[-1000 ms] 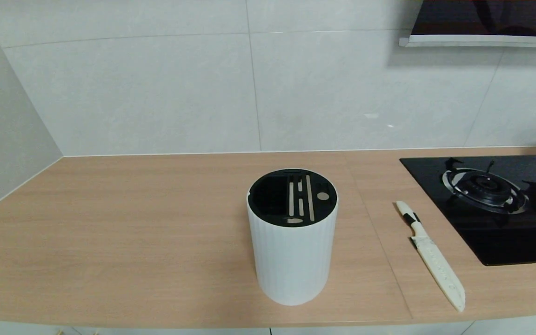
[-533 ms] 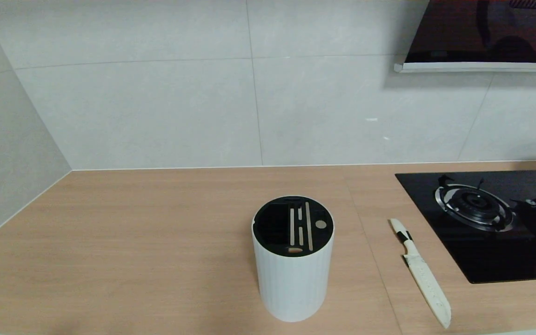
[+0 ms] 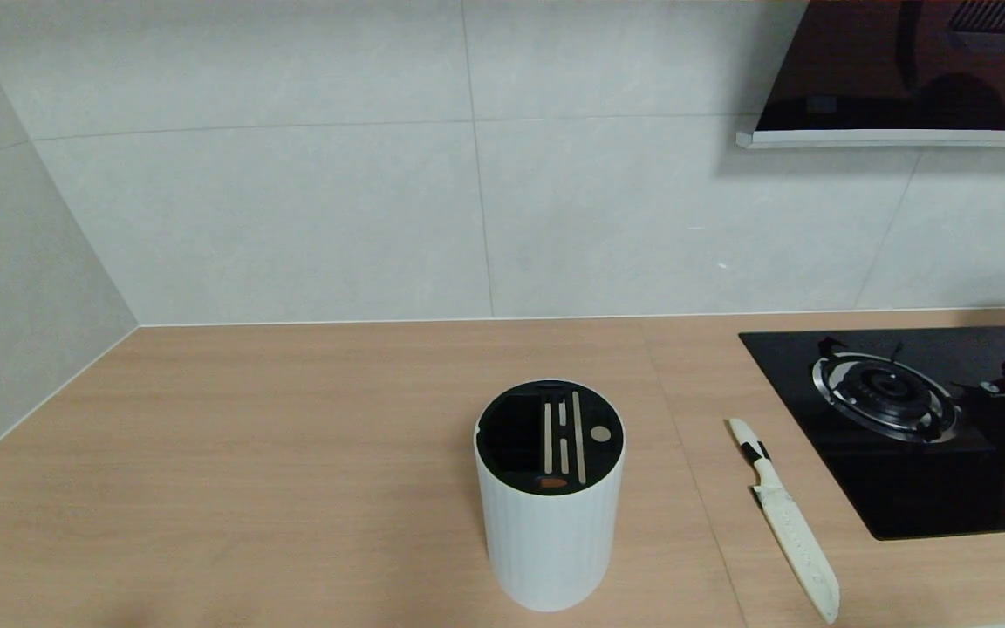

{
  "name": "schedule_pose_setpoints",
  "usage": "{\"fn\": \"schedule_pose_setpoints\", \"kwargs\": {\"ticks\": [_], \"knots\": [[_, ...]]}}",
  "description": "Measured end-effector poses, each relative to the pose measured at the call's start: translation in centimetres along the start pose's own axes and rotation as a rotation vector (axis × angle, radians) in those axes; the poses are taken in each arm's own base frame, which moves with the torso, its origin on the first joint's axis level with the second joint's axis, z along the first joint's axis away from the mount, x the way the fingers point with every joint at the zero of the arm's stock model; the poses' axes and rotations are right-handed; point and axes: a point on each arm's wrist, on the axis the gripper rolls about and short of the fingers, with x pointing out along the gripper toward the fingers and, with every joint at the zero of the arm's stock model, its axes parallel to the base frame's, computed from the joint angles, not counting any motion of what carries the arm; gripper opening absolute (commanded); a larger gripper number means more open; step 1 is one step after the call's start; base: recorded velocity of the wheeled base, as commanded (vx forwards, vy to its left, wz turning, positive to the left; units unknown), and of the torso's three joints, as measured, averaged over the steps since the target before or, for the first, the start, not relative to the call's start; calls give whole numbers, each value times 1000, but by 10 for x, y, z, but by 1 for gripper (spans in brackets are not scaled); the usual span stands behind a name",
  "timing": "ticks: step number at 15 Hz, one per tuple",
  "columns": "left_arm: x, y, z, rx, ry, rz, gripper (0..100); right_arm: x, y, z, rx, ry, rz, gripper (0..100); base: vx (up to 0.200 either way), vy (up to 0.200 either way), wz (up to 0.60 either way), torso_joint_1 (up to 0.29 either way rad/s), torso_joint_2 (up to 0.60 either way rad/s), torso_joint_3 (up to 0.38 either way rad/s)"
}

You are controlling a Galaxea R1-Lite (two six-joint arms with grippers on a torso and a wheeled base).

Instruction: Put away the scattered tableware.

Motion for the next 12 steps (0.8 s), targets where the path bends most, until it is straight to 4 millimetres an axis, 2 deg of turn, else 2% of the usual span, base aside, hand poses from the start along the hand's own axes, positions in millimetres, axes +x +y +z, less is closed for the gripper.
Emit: {"fn": "schedule_pose_setpoints", "kwargs": {"ticks": [7, 9, 12], "knots": [[0, 0, 0, -1, 0, 0, 100, 0, 0, 1, 0, -8, -11, 100, 0, 0, 0, 0, 0, 0], [0, 0, 0, -1, 0, 0, 100, -4, 0, 20, 18, -117, -13, 100, 0, 0, 0, 0, 0, 0], [0, 0, 0, -1, 0, 0, 100, -6, 0, 37, 19, -133, 25, 100, 0, 0, 0, 0, 0, 0]]}}
